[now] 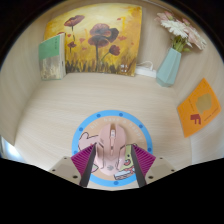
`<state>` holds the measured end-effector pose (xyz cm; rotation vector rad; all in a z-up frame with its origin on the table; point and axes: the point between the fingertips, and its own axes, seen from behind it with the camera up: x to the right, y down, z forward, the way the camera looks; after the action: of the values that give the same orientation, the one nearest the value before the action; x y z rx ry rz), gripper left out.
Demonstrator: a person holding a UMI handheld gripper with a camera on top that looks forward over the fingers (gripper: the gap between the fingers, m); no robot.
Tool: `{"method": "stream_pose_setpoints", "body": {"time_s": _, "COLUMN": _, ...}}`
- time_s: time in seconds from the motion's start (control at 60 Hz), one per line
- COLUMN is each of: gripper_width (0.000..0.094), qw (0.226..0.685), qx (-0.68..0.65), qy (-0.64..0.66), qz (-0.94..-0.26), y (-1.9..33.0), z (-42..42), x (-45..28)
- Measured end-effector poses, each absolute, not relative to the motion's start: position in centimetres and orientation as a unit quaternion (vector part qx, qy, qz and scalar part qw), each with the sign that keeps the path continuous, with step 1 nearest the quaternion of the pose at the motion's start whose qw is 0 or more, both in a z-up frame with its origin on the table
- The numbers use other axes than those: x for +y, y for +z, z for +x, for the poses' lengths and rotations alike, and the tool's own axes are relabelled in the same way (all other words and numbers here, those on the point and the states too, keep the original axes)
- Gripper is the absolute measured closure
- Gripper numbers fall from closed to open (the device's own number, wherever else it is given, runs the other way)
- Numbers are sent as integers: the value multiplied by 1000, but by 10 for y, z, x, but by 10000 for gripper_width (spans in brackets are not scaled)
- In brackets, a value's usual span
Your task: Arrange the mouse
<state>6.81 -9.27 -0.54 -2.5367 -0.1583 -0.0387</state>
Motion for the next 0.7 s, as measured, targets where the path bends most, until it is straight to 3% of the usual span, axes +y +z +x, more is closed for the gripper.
{"method": "stream_pose_setpoints", "body": {"time_s": 0.417, "gripper_width": 252, "qw": 420, "qx": -18, "qy": -38, "qz": -907, "y": 171, "z": 44, "x": -126}}
{"method": "stream_pose_setpoints", "body": {"time_s": 0.567, "gripper_width": 247, "qw": 451, "qx": -8, "qy": -35, "qz": -892, "y": 207, "z": 24, "x": -149}}
{"method": "stream_pose_setpoints", "body": {"time_s": 0.7, "gripper_width": 252, "qw": 459, "qx": -8, "qy": -26, "qz": -888, "y": 219, "z": 14, "x": -169}}
